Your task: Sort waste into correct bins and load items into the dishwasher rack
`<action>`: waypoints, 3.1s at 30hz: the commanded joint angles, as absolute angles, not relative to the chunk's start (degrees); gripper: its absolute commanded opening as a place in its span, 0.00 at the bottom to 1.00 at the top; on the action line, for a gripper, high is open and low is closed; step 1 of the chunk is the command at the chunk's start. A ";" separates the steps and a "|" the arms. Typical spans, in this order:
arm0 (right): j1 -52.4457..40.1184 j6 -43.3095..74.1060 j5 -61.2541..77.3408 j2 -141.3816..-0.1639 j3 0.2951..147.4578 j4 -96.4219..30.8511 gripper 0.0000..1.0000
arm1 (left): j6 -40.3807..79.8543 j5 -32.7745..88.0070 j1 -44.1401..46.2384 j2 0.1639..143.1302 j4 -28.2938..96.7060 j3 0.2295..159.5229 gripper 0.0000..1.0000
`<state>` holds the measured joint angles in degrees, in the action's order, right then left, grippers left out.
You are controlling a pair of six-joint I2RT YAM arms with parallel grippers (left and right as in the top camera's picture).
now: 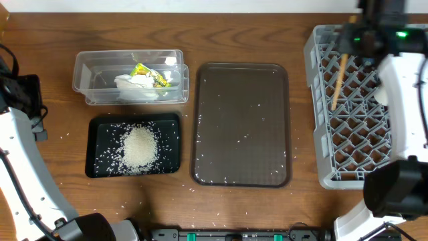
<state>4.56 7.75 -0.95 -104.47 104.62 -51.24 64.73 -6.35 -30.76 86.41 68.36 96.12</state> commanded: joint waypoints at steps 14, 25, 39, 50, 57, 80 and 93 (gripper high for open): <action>8.25 -0.14 6.63 -113.69 103.98 -48.60 0.01 | 65.23 -6.63 -31.11 86.48 68.58 96.31 0.92; 7.03 -0.10 7.38 -116.22 103.96 -47.97 0.21 | 65.23 -6.63 -31.11 86.48 68.58 96.31 0.92; 6.87 4.47 8.03 -110.52 103.98 -53.58 0.59 | 65.23 -6.66 -31.11 86.48 68.58 96.31 0.92; 6.87 9.23 8.08 -99.09 103.83 -67.79 0.55 | 65.23 -6.63 -31.11 86.48 68.58 96.31 0.92; 6.02 9.17 8.62 -89.56 95.90 -73.43 0.51 | 65.23 -6.66 -31.11 86.48 68.58 96.31 0.92; 1.45 10.68 8.60 -51.79 57.63 -62.70 0.99 | 65.23 -6.66 -31.11 86.48 68.58 96.31 0.92; 1.45 10.66 8.27 -52.03 57.63 -62.28 0.99 | 65.23 -6.63 -31.11 86.48 68.58 96.31 0.92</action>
<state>2.04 10.09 8.54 -52.34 57.78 -62.52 64.73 -6.35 -30.76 86.41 68.38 96.12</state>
